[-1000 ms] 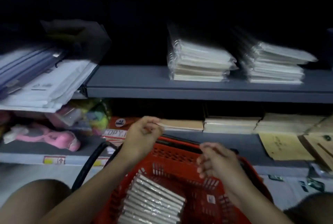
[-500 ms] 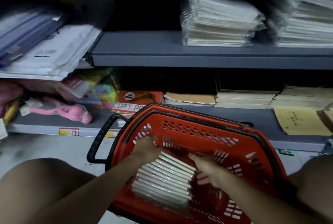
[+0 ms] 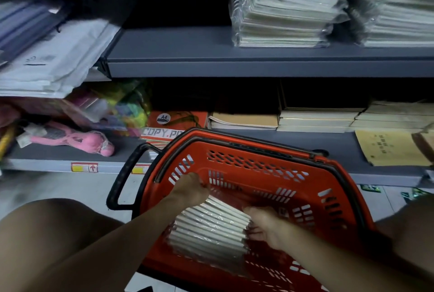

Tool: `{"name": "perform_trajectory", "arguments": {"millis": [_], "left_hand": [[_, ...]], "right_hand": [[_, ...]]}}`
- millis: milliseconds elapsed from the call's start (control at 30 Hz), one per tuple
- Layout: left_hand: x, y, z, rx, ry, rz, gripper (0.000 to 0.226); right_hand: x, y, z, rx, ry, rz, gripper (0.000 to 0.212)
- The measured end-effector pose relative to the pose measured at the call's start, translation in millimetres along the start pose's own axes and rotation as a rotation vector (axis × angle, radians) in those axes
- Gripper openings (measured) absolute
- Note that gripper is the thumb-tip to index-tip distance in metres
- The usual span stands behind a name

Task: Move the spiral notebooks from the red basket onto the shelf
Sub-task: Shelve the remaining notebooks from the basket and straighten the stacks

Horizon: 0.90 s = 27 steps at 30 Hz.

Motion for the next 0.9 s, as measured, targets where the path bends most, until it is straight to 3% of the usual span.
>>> {"name": "perform_trajectory", "arguments": {"millis": [133, 233, 333, 433, 533, 567, 667, 767, 900], "left_hand": [[-2, 4, 8, 0.043, 0.088, -0.062, 0.031], [-5, 10, 27, 0.073, 0.17, 0.078, 0.035], [0, -6, 53, 0.042, 0.2, 0.655, 0.008], [13, -16, 80, 0.032, 0.116, 1.123, 0.02], [20, -24, 106, 0.038, 0.025, 1.367, 0.015], [22, -22, 114, 0.061, -0.049, 1.41, 0.009], [26, -19, 138, 0.121, -0.24, 1.496, 0.021], [24, -16, 162, 0.219, -0.321, 1.543, 0.034], [5, -25, 186, 0.447, -0.332, 1.399, 0.044]], "right_hand": [[-9, 6, 7, 0.01, 0.036, -0.094, 0.016], [-17, 6, 15, -0.038, 0.098, -0.208, 0.01], [-22, 0, 35, -0.099, 0.12, -0.358, 0.013], [-20, -14, 67, -0.152, 0.018, -0.582, 0.024], [-23, -29, 111, -0.233, -0.094, -0.654, 0.03], [-21, -33, 126, -0.253, -0.132, -0.629, 0.027], [-11, -37, 163, -0.317, -0.234, -0.501, 0.018], [-3, -46, 196, -0.377, -0.291, -0.372, 0.018], [15, -55, 223, -0.507, -0.418, -0.191, 0.029]]}}
Point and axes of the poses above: each hand's wrist, its own z-axis away from the middle knuckle, its own x-axis out of the palm, y = z × x, the point moved 8 cm from there along -z, towards the middle knuckle, and after that the axes turned 9 degrees about -y, right-handed, at the moved point
